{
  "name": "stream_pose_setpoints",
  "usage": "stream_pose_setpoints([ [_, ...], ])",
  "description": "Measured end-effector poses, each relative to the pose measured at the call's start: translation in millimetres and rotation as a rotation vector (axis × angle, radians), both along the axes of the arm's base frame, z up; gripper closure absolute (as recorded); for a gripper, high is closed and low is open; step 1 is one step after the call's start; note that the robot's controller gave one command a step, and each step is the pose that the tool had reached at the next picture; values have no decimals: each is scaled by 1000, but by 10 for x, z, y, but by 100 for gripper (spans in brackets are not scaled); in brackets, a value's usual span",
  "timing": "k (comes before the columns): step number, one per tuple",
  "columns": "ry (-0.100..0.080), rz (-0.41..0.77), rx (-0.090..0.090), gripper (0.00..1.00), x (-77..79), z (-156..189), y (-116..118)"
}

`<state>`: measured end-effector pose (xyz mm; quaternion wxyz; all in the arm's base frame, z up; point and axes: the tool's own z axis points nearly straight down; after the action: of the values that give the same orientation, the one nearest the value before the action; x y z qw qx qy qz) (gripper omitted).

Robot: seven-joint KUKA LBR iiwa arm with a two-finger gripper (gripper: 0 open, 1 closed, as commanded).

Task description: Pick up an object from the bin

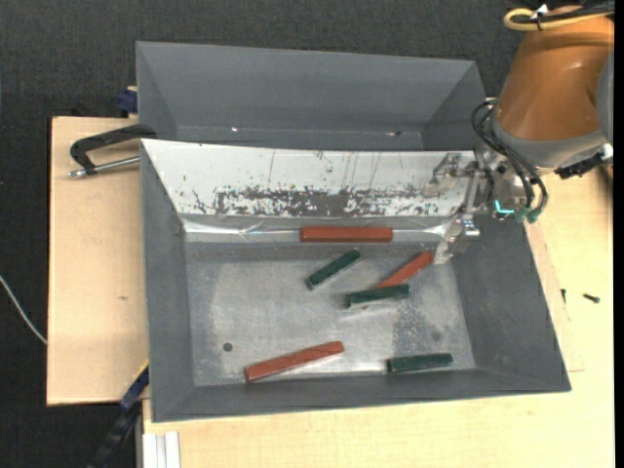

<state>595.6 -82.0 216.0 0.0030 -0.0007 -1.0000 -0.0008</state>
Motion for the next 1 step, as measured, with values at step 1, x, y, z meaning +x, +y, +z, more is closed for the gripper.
stream_pose_setpoints([
  [1, -9, 1, -1, 0, 16, 49, 3],
])
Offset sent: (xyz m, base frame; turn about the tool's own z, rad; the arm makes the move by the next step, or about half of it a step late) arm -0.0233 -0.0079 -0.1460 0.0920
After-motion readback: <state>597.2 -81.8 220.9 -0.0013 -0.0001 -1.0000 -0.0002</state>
